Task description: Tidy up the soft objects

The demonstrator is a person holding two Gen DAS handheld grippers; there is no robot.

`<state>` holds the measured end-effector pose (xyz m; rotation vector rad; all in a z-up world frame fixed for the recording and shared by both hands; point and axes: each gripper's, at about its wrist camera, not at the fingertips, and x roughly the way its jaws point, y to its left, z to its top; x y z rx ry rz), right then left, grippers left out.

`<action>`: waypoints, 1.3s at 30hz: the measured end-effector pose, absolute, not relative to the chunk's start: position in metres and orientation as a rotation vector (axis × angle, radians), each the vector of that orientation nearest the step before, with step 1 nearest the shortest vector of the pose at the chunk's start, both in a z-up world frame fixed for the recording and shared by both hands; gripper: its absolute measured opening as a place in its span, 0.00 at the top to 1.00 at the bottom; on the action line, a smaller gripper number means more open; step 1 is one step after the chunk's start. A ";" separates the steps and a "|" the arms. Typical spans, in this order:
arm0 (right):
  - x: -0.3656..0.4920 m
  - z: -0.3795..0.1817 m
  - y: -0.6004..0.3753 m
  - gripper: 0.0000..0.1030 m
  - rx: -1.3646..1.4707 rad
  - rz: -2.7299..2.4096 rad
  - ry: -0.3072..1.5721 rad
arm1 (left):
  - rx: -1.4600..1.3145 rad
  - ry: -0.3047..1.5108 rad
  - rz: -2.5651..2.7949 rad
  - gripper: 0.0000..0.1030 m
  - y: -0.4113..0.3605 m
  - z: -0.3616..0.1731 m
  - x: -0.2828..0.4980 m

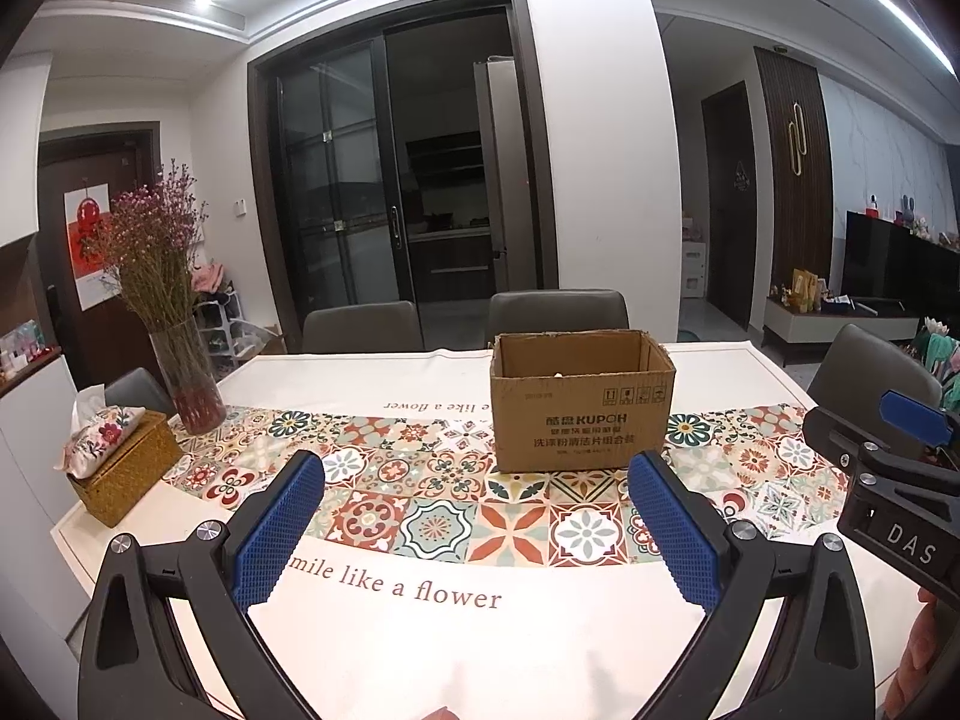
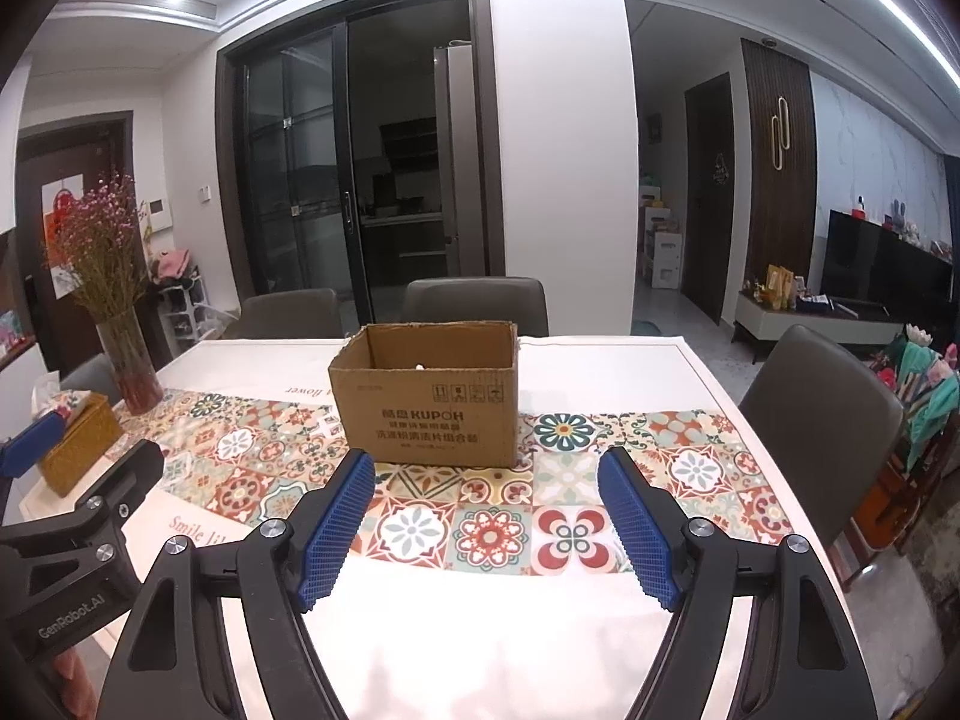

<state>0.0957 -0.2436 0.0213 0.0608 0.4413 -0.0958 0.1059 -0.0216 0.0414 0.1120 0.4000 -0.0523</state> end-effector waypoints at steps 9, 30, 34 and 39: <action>0.091 0.022 -0.237 0.25 0.041 -0.092 0.433 | 0.110 0.371 -0.033 0.00 -0.016 0.040 0.096; 0.090 0.019 -0.237 0.25 0.046 -0.090 0.435 | 0.107 0.366 -0.036 0.00 -0.015 0.039 0.093; 0.090 0.017 -0.238 0.25 0.042 -0.096 0.435 | 0.106 0.370 -0.037 0.00 -0.015 0.038 0.093; 0.089 0.016 -0.240 0.25 0.044 -0.096 0.436 | 0.106 0.368 -0.037 0.00 -0.015 0.039 0.094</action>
